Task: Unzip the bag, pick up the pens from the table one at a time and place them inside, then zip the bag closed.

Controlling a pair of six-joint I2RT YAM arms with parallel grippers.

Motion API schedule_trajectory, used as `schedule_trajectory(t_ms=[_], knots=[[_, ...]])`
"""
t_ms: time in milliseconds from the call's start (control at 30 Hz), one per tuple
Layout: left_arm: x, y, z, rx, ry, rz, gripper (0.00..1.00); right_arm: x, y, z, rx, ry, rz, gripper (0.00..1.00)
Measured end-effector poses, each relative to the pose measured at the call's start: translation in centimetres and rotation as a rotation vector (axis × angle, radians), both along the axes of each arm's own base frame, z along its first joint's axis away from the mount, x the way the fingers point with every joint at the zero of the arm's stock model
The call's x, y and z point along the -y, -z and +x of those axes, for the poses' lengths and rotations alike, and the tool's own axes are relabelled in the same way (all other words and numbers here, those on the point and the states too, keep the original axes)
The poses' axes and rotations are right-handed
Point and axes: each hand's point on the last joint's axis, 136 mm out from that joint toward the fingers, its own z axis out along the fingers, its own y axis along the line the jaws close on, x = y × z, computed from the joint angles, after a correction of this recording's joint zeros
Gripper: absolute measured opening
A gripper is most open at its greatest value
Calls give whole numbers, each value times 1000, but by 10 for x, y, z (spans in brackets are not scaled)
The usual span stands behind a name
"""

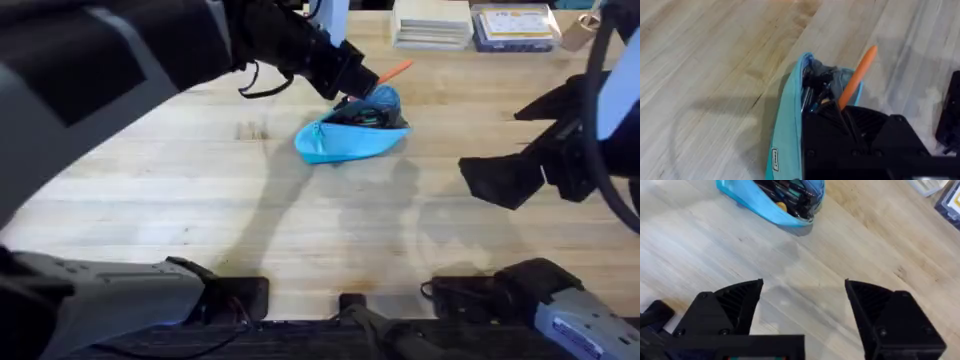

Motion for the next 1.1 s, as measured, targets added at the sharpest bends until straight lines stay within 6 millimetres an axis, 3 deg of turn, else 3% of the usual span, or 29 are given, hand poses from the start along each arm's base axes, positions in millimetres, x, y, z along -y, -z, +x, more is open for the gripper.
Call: schedule_trajectory(t_ms=[400,867,1100], knots=[[3,49,7,-113,-2,55,42,0,0,0,0,0,0,998],[3,72,9,-165,-4,82,42,0,0,0,0,0,0,998],[-7,82,4,-199,-31,142,42,0,0,0,0,0,0,998]])
